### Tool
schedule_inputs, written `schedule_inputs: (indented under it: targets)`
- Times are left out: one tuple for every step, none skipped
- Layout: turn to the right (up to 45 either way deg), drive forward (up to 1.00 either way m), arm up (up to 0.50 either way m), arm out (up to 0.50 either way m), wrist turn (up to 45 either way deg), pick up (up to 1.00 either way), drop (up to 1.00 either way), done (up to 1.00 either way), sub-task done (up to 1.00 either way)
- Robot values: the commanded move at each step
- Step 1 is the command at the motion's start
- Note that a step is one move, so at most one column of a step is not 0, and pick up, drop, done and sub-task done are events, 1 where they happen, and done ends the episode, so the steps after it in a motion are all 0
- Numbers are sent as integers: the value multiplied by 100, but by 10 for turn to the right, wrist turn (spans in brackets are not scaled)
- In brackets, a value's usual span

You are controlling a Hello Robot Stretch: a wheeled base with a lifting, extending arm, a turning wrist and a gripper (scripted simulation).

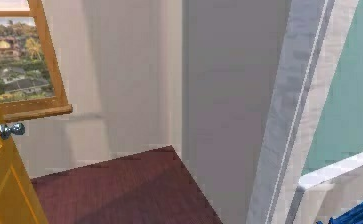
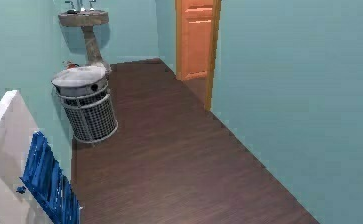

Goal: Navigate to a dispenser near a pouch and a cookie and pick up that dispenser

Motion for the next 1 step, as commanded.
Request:
schedule_inputs:
  targets:
    - [-180, 0, 0, 0, 0, 0, 0, 0, 0]
